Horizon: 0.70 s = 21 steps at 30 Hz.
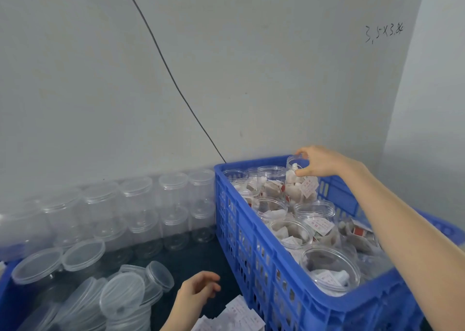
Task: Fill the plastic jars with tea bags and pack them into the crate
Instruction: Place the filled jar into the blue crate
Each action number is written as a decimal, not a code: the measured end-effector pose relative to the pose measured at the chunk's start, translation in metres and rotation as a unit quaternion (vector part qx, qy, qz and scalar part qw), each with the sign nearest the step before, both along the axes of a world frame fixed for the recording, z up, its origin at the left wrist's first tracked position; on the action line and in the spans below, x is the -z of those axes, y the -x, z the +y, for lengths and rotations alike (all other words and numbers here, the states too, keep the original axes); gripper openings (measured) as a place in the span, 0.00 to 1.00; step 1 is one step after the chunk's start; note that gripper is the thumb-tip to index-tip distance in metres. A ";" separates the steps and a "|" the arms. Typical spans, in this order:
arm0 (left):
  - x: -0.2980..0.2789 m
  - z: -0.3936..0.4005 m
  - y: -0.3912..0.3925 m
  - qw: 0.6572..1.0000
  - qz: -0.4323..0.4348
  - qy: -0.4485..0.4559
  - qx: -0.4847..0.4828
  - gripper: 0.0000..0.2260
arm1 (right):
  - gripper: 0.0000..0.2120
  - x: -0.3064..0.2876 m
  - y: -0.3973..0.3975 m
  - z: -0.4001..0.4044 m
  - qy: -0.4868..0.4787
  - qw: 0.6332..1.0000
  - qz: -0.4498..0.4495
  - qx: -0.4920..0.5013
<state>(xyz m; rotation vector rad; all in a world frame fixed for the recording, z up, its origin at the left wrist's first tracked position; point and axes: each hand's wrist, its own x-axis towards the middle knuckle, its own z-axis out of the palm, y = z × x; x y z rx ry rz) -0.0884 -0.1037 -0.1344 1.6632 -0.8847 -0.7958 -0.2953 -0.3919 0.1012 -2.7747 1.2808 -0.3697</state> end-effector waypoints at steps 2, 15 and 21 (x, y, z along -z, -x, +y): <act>0.003 0.000 -0.003 1.000 -0.009 -0.008 0.000 0.11 | 0.31 0.001 0.006 -0.005 0.007 1.000 -0.021 0.015; 0.010 -0.007 -0.001 0.999 0.002 -0.029 0.023 0.11 | 0.36 -0.003 -0.019 -0.018 -0.005 0.997 0.070 -0.017; 0.008 -0.001 -0.010 0.999 -0.014 -0.030 0.018 0.11 | 0.29 -0.003 -0.022 -0.015 -0.102 0.993 0.060 -0.026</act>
